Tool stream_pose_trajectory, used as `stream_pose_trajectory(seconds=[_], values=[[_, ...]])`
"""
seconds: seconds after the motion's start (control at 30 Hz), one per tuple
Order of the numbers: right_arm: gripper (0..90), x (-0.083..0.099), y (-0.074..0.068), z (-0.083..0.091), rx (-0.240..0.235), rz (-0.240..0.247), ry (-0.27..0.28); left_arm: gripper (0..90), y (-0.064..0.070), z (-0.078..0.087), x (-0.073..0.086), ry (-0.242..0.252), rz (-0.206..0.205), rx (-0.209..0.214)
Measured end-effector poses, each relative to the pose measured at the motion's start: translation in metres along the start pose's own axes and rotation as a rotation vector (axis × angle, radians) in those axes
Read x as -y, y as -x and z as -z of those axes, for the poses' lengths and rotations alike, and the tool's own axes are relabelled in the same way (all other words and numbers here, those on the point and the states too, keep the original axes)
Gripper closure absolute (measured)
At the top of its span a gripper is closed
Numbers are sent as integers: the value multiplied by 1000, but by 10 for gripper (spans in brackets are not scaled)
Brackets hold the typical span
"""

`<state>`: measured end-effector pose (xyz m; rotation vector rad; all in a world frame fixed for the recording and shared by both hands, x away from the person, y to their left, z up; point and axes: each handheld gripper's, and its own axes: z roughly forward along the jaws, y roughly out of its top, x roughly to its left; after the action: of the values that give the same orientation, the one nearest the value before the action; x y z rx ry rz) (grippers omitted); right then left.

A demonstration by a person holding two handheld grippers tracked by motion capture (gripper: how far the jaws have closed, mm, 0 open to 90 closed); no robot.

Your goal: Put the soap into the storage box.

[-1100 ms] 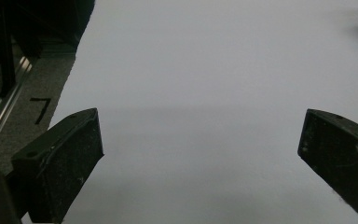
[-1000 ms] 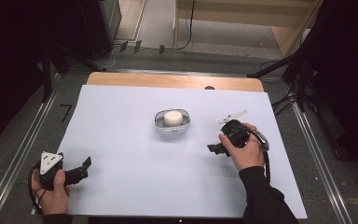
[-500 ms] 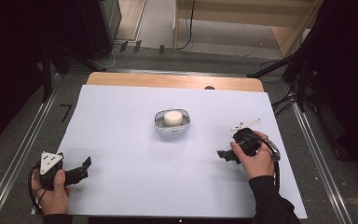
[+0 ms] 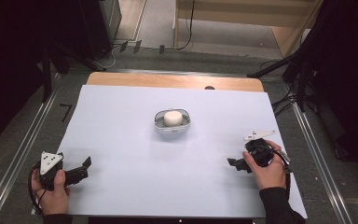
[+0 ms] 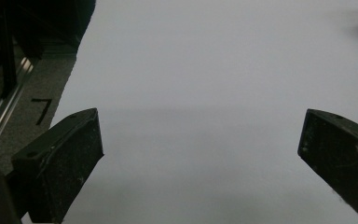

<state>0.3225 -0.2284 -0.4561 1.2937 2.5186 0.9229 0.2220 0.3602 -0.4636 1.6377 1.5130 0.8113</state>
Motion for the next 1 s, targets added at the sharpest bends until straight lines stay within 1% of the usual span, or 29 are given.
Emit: stream_pose_trajectory(seconds=[0.07, 0.1, 0.13, 0.27, 0.37, 0.4, 0.47, 0.53, 0.57, 0.6, 0.63, 0.7, 0.77, 0.8, 0.97, 1.0], values=[[36, 3, 1, 1, 6, -8, -1, 2, 0, 0, 0, 1, -1, 0], [33, 9, 3, 3, 5, -10, 10, 1, 0, 0, 0, 0, 0, 0], [33, 9, 3, 3, 5, -10, 10, 1, 0, 0, 0, 0, -1, 0], [23, 20, 6, 5, 11, -24, 17, 1, 0, 0, 0, 1, -3, 0], [0, 33, 10, 9, 15, -46, 42, 2, 0, 0, 0, 1, -5, -1], [0, 33, 10, 9, 15, -46, 42, 1, 0, 0, 0, 1, -5, -1], [0, 39, 11, 11, 32, -52, 55, 2, 1, 0, 0, -1, -5, -2], [0, 45, 13, 13, 34, -55, 67, 2, 1, 0, 0, -2, -7, -2], [0, 50, 14, 15, 37, -63, 75, 1, 1, 0, 0, -3, -9, -3], [0, 50, 14, 15, 37, -63, 75, 1, 1, 0, 0, -4, -10, -4], [0, 56, 16, 18, 43, -63, 85, 2, 1, 0, 0, -5, -11, -6], [0, 58, 17, 19, 46, -67, 88, 2, 1, 0, 0, -4, -12, -6], [0, 64, 19, 21, 48, -75, 99, 1, 1, 0, 0, -5, -13, -8], [0, 69, 21, 24, 50, -88, 107, 2, 1, 0, 0, -5, -13, -7], [0, 79, 24, 31, 59, -100, 124, 2, 1, 0, 0, -5, -18, -8], [0, 83, 26, 35, 68, -106, 132, 1, 2, 0, 0, -5, -18, -8]])
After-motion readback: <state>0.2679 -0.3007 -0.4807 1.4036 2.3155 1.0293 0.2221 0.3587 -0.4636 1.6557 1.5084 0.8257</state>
